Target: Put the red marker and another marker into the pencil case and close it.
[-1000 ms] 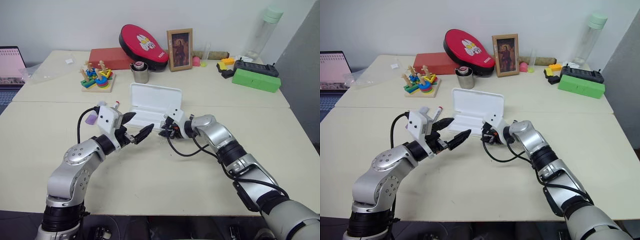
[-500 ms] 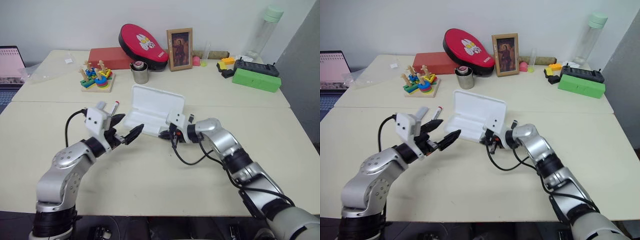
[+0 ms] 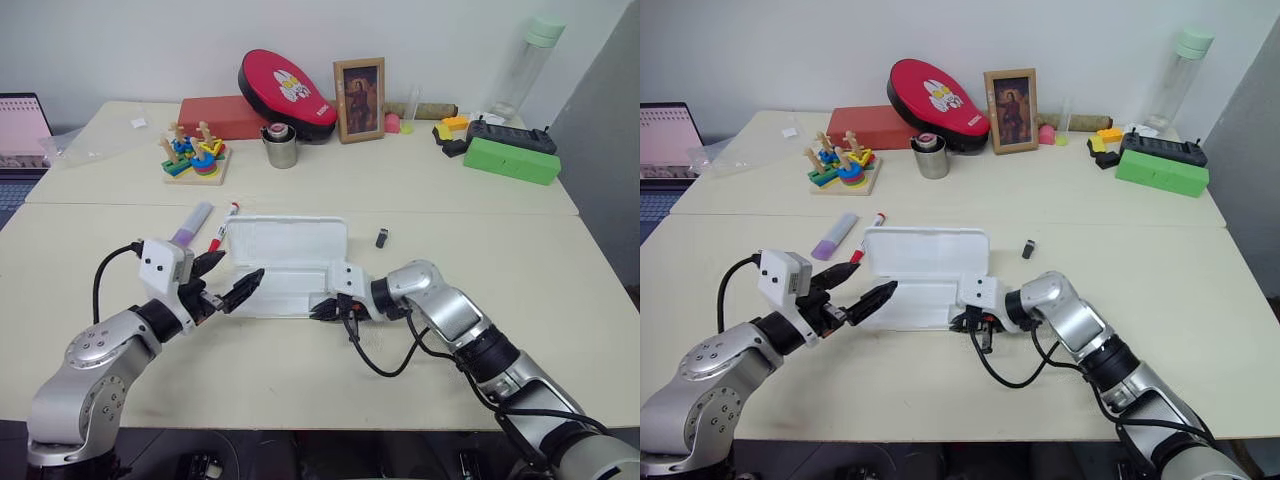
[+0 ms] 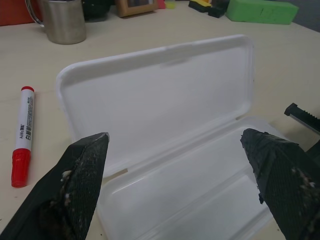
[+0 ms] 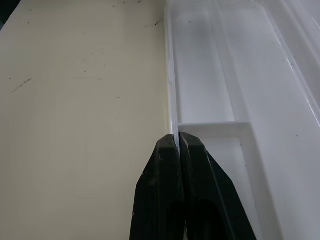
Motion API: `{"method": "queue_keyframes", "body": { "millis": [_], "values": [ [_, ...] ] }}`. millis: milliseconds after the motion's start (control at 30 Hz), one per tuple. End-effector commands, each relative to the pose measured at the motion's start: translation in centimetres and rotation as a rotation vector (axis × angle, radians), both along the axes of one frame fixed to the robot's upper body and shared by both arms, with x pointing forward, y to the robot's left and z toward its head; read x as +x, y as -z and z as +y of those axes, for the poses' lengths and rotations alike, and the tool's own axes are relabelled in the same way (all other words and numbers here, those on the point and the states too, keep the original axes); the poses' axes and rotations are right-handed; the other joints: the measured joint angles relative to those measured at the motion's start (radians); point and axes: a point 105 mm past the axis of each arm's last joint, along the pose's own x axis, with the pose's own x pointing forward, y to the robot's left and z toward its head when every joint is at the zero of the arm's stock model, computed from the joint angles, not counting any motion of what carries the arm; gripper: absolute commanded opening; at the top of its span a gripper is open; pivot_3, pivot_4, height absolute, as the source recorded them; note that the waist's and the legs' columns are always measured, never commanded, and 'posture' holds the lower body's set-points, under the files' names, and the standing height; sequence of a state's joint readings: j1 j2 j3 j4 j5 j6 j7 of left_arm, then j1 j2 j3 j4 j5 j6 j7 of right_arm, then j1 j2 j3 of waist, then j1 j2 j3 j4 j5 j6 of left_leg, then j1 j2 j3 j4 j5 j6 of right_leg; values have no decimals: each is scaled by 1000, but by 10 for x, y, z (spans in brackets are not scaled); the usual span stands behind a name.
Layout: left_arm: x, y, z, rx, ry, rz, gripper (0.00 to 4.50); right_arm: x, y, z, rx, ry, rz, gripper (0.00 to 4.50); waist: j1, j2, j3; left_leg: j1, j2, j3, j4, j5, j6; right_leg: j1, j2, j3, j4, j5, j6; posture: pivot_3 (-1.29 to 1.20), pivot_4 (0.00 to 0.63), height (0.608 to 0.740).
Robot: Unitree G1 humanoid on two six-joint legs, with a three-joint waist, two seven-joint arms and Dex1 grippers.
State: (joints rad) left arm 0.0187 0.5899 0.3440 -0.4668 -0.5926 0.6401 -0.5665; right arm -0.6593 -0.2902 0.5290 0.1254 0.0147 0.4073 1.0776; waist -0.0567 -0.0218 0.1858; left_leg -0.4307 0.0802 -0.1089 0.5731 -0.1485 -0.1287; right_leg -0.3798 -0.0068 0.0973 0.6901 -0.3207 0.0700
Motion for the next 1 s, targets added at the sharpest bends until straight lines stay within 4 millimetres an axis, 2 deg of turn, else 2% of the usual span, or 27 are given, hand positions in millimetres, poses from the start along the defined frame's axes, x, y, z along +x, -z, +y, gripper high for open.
{"method": "queue_keyframes", "body": {
  "millis": [33,167,233,300,367,400,533,767,1000],
  "values": [
    [-2,-8,20,18,-87,-8,4500,1,-10,3,21,1,-28,526,0,0,0,0,0,0,0,0,0,0,0,0,0,0,0,0,150,740],
    [-1,-8,42,10,-183,4,4500,1,-20,0,53,5,-28,1569,0,0,0,0,0,0,0,0,0,0,0,0,0,0,0,0,150,740],
    [2,-5,54,40,-237,13,4500,0,-33,0,103,-1,-21,2125,0,0,0,0,0,0,0,0,0,0,0,0,0,0,0,0,150,740],
    [8,0,64,83,-290,30,4500,-2,-51,1,179,-11,-10,2571,0,0,0,0,0,0,0,0,0,0,0,0,0,0,0,0,150,740],
    [17,6,71,113,-332,59,4500,-3,-70,2,256,-14,-11,3203,0,0,0,0,0,0,0,0,0,0,0,0,0,0,0,0,150,740],
    [20,9,73,114,-343,72,4500,-3,-78,3,287,-14,-16,3552,0,0,0,0,0,0,0,0,0,0,0,0,0,0,0,0,150,740],
    [37,19,73,125,-365,102,4500,5,-127,4,468,37,-68,4456,1,0,0,0,0,0,0,0,0,0,0,0,0,0,0,0,150,740],
    [60,32,62,154,-329,149,4500,25,-171,-4,603,166,-176,4491,2,0,0,0,0,0,-1,0,0,0,0,0,0,0,0,0,150,740],
    [80,37,60,172,-336,160,4500,29,-185,-8,645,203,-202,4491,1,0,0,0,0,0,-1,0,0,-1,0,0,2,0,0,0,150,740]
  ]
}}
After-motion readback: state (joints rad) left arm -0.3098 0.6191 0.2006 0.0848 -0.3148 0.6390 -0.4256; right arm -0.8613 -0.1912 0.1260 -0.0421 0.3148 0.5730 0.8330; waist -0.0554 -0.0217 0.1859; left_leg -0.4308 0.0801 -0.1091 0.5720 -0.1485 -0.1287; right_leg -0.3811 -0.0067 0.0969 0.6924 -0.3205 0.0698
